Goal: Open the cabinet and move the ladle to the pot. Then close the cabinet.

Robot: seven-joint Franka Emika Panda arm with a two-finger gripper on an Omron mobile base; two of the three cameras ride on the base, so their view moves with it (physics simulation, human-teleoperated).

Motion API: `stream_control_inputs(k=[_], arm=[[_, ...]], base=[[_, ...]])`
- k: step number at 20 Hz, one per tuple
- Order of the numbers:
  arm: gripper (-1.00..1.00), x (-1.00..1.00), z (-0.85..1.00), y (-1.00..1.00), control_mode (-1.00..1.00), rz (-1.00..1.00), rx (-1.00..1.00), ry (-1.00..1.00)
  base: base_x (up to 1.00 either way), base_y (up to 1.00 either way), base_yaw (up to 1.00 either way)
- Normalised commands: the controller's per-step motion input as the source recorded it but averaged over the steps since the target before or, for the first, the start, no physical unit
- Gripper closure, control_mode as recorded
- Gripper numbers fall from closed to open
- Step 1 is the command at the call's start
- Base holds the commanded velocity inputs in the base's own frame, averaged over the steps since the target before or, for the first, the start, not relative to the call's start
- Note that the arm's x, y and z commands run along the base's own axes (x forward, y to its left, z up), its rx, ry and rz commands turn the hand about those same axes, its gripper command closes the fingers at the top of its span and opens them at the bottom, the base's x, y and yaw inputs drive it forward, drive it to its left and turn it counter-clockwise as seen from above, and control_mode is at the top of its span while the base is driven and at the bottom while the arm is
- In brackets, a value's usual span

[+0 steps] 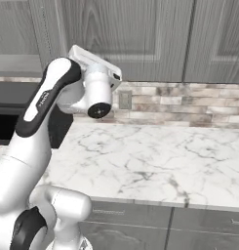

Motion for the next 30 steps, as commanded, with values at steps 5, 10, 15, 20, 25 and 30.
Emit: stream_control_inputs(k=[5, 10, 15, 20, 25, 30], arm=[[-1.00, -1.00, 0.62, 0.05, -1.00, -0.07, -0.09, 0.05], [-1.00, -1.00, 0.15, 0.22, -1.00, -0.12, -0.08, 0.24], [-1.00, -1.00, 0.05, 0.26, -1.00, -0.14, -0.08, 0.36], [-1.00, -0.98, 0.17, 0.31, -1.00, -0.15, -0.09, 0.34], [-1.00, -0.78, -0.35, 0.42, -1.00, -0.10, -0.21, 0.14], [-1.00, -0.41, -0.67, 0.38, -1.00, -0.02, -0.23, 0.01]], base=[[0.00, 0.00, 0.00], [0.00, 0.00, 0.00], [0.00, 0.00, 0.00], [0.00, 0.00, 0.00], [0.00, 0.00, 0.00], [0.00, 0.00, 0.00]])
